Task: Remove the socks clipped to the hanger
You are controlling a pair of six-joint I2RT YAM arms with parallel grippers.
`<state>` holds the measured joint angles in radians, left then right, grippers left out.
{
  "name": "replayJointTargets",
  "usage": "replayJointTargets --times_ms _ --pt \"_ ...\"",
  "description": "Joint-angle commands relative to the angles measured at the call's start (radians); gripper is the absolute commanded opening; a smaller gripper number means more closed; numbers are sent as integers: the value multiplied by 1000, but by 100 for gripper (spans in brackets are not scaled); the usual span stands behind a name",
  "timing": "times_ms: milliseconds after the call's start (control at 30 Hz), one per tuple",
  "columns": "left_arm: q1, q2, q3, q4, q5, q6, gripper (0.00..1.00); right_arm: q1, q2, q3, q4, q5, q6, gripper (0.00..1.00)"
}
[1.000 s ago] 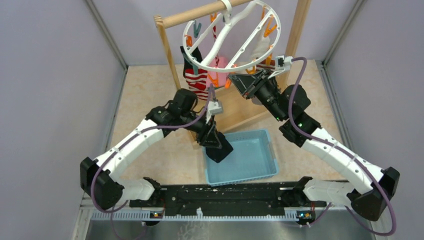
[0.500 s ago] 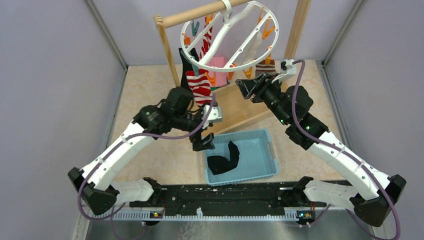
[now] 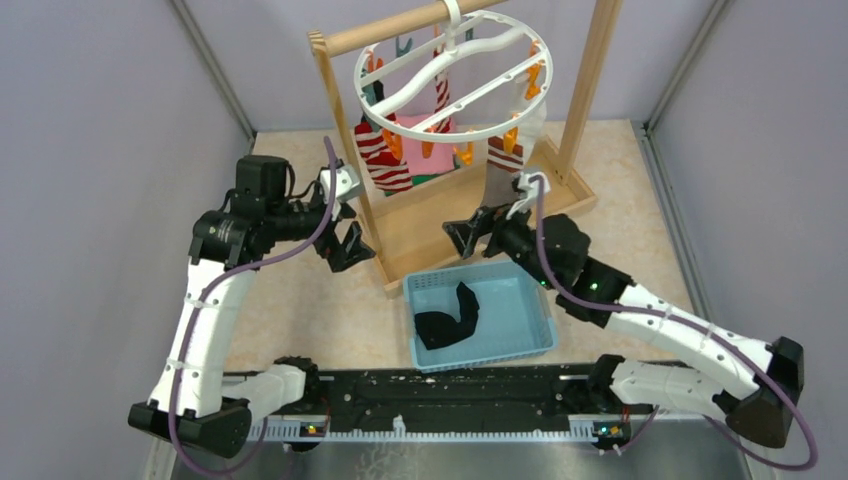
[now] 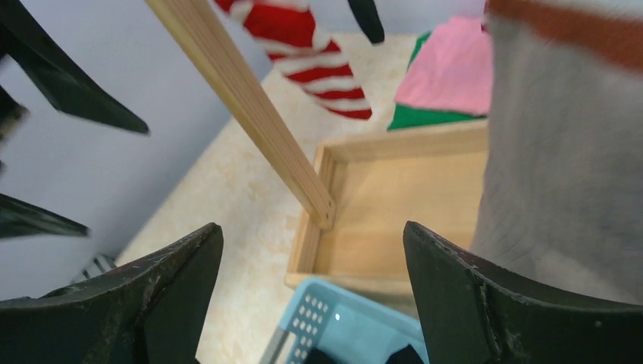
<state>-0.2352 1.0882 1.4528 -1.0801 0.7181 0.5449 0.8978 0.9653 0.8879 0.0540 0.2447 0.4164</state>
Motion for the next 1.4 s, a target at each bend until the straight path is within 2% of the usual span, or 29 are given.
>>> replayJointTargets --times_ms 0,300,433,600,700,800,900,933,1067,1233,1367 --pt "17 -25 37 -47 61 20 99 39 36 -27 91 80 -85 87" --pt "17 -50 -3 -29 121 10 99 39 -215 -43 -190 209 -21 85" --pt "17 -47 -22 -4 135 -10 99 39 -160 18 -291 291 -30 85" --pt "17 -56 -22 -4 148 -26 99 38 -26 63 -175 263 -124 85" --pt "17 -69 -29 -6 152 -36 99 38 69 127 -114 232 -160 75" --pt "17 -76 -32 -2 182 -62 99 38 119 171 -69 215 -162 47" --pt "17 -80 -51 5 230 -84 99 39 128 187 -32 168 -143 10" --pt "17 -85 -62 13 235 -89 99 40 126 189 -31 153 -131 2" --pt "17 -101 -97 81 231 -121 99 38 95 175 -14 -6 -77 0" --pt "17 -128 -160 225 288 -260 99 38 108 182 28 -273 8 0" --pt "17 -130 -183 282 323 -294 99 38 128 153 116 -355 120 0"
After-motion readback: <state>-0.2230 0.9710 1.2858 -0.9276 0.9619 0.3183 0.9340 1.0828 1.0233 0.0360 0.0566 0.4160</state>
